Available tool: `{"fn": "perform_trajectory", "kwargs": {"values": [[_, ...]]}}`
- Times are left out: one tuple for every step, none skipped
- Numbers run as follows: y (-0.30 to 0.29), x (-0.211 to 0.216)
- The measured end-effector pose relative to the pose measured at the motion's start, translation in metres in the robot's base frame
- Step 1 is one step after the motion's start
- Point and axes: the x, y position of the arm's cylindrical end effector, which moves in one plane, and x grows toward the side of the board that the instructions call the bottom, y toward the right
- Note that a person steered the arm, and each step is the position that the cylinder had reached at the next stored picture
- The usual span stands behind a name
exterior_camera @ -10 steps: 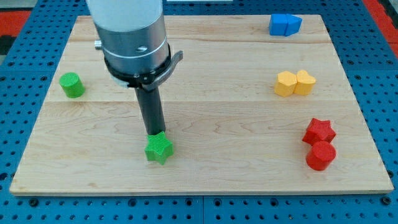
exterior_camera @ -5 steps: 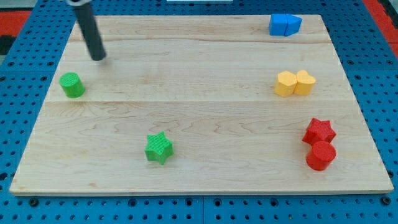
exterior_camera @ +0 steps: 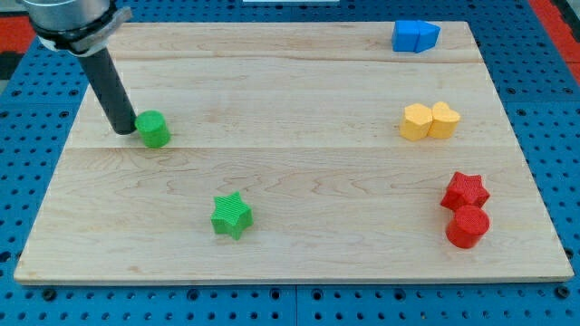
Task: Move the green circle to the green star
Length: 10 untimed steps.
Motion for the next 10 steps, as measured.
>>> {"fn": "perform_trajectory", "kwargs": {"values": [[0.028,-0.002],[0.063,-0.019],[0.069,-0.013],[0.116,-0.012],[0.149,-0.011],[0.163,0.001],[0.170,0.026],[0.170,0.054],[0.170,0.066],[0.170,0.069]]}}
